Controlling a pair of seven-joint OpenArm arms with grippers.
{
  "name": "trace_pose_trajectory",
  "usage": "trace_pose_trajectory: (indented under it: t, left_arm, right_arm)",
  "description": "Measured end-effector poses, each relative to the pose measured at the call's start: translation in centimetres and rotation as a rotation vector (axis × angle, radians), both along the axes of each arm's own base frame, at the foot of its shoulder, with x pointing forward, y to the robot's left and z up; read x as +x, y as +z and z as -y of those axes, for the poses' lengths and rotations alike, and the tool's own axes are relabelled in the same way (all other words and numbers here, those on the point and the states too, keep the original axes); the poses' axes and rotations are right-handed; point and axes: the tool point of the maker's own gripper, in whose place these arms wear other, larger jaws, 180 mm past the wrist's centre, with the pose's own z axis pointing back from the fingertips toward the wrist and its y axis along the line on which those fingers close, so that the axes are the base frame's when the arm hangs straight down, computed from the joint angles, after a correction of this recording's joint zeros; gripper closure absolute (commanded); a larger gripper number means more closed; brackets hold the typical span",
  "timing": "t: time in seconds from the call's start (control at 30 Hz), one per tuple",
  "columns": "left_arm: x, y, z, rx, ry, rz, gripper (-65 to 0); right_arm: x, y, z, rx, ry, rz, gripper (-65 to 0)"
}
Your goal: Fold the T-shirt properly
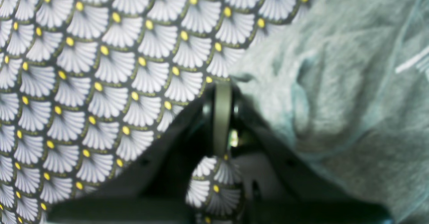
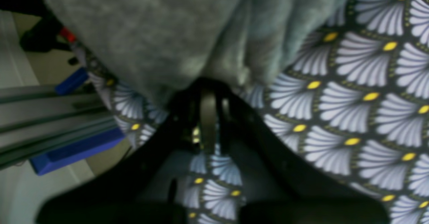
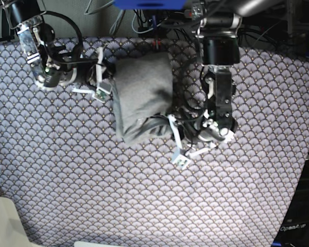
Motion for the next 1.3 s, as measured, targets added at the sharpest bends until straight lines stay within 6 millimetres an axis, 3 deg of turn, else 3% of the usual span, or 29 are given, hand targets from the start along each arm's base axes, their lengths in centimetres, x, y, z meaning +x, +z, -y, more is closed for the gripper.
trace_pose_trajectory:
  t: [0.07,0.13,0.2,0.3,0.4,0.47,0.53,0.7,0.8,1.0,1.1,1.3]
  left_arm:
    - [0.6,1.4,-0.2,-0.003,0.003,0.041,0.0]
    - [1.7,3.6,-1.6,-0.031,0.066,0.104,0.0]
    - [2.4,5.8,-4.6,-0.02,0.157,0.159,0.0]
    - [1.8,7.5,-11.6,0.108,0.275,0.172,0.0]
    - [-0.4,8.4,-19.1,0.279,0.39,0.144,0.0]
    - [-2.7,8.4,-22.0,0.355,0.407,0.137,0.0]
    - [-5.5,7.2,-23.7,0.437,0.397,0.083,0.0]
    - [-14.3,3.5,-24.8,0.543,0.328,-0.069,0.0]
    - [-17.2,2.1,-24.1,0.538,0.293,-0.11,0.0]
    - [-23.0,-1.4,-21.3,0.458,0.249,-0.204,0.0]
    - [-25.0,-2.7,-19.6,0.384,0.236,-0.218,0.0]
    - [-31.0,-9.5,-16.5,0.199,0.271,-0.384,0.0]
  right_arm:
    - [-0.1,0.0,-0.1,0.006,-0.001,-0.003,0.0]
    - [-0.1,0.0,0.2,0.004,-0.005,-0.002,0.0]
    - [0.2,0.1,1.6,-0.02,-0.023,-0.001,0.0]
    - [1.0,0.1,5.8,-0.098,-0.096,0.013,0.0]
    - [1.3,0.4,10.5,-0.179,-0.186,0.022,0.0]
    - [0.8,0.7,13.0,-0.203,-0.242,0.02,0.0]
    - [-0.2,0.9,15.4,-0.228,-0.299,0.009,0.0]
    - [-5.1,1.2,23.9,-0.409,-0.448,-0.006,0.0]
    - [-7.9,1.2,26.9,-0.497,-0.517,-0.014,0.0]
    - [-13.7,0.6,29.3,-0.6,-0.608,-0.052,0.0]
    - [-16.3,-0.2,29.4,-0.639,-0.68,-0.052,0.0]
    - [-20.3,-4.3,28.1,-0.637,-0.81,-0.058,0.0]
